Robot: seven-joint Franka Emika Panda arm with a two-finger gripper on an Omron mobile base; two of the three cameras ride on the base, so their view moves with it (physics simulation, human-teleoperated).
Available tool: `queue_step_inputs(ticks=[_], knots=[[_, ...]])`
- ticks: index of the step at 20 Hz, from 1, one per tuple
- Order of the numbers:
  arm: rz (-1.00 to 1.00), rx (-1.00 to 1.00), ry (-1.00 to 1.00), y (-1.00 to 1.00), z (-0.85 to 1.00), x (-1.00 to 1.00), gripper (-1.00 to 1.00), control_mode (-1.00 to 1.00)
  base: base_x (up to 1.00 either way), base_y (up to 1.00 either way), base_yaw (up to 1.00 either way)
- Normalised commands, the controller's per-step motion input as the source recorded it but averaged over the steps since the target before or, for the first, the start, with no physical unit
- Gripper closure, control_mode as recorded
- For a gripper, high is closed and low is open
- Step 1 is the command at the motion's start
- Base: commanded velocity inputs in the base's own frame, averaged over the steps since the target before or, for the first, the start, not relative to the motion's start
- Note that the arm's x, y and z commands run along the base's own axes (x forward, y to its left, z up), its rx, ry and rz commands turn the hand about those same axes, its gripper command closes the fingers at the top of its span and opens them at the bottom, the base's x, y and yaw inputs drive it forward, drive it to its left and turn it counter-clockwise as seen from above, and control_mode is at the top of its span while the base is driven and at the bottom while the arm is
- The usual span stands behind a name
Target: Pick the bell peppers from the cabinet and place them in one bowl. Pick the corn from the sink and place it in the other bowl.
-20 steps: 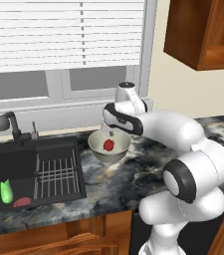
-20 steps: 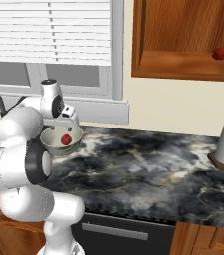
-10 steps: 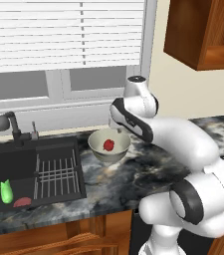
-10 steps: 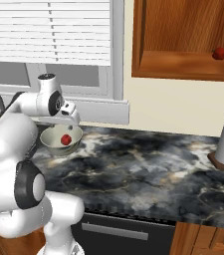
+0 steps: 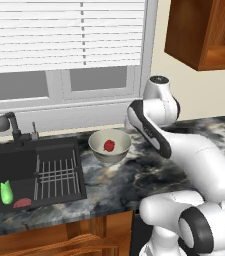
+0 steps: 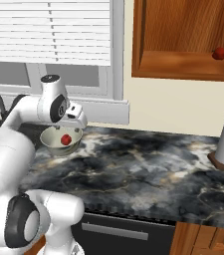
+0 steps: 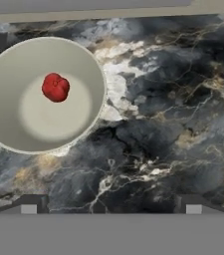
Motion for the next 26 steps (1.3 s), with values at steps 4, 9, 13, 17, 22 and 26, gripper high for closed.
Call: queue_step_inputs(ticks=[4,9,13,17,22,26], knots=[[0.00,0.00,-0.17,-0.14,0.36,-0.82,-1.00,-1.00,0.00,0.00,0.00],[0.00,0.00,-0.10,-0.14,0.57,-0.66,-1.00,-1.00,0.00,0.00,0.00],[0.00,0.00,-0.02,-0.02,0.31,-0.26,-1.00,-1.00,0.00,0.00,0.00],[0.00,0.00,0.00,0.00,0.00,0.00,-1.00,-1.00,0.00,0.00,0.00],[0.00,0.00,0.00,0.00,0.00,0.00,-1.00,-1.00,0.00,0.00,0.00],[0.00,0.00,0.00,0.00,0.00,0.00,-1.00,-1.00,0.00,0.00,0.00]])
